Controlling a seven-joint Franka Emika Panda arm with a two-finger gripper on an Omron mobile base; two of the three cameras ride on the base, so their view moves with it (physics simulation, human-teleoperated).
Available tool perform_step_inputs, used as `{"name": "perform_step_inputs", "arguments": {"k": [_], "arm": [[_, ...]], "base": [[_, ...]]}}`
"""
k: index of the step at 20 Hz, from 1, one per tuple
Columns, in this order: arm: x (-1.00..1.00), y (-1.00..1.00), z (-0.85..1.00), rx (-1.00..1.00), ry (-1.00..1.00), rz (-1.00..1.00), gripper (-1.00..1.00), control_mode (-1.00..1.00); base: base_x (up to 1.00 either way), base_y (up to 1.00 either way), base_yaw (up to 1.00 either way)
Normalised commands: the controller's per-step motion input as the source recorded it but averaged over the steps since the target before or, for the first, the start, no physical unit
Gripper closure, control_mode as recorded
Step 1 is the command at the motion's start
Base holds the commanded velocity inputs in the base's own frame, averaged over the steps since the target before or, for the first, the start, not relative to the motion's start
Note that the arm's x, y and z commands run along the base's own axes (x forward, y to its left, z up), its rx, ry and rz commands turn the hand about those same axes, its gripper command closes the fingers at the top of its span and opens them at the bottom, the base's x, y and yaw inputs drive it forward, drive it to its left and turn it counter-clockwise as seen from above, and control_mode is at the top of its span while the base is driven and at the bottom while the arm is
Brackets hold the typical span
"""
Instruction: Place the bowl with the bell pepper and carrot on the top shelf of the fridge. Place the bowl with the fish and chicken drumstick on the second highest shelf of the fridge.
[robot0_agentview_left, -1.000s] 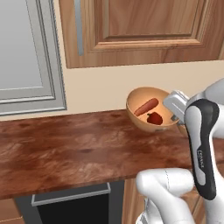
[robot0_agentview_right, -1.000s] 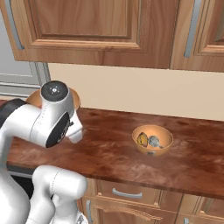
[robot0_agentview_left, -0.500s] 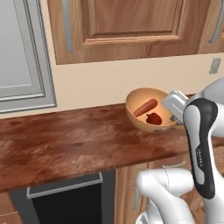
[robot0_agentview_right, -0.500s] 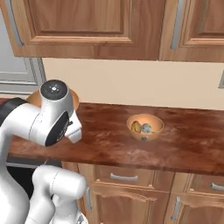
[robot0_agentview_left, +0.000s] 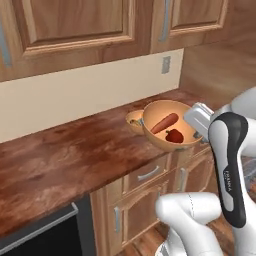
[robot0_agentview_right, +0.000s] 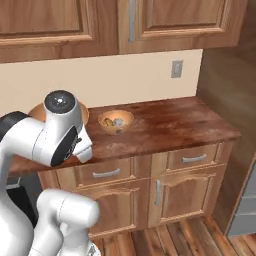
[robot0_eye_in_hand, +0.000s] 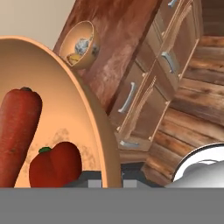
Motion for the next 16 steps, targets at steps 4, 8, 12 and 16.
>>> {"name": "perform_step_inputs", "arguments": {"k": [4,8,12,16], "arm": [[0.00,0.00,0.00,0.00,0.00,0.00,1.00,1.00],[0.00,0.00,0.00,0.00,0.00,0.00,1.00,1.00],[0.00,0.00,0.00,0.00,0.00,0.00,1.00,1.00],[0.00,0.00,0.00,0.00,0.00,0.00,1.00,1.00]], "base": [[-0.12,-0.29,-0.67],[0.00,-0.51,-0.63],[0.04,-0.54,-0.66],[0.08,-0.67,-0.66]]}}
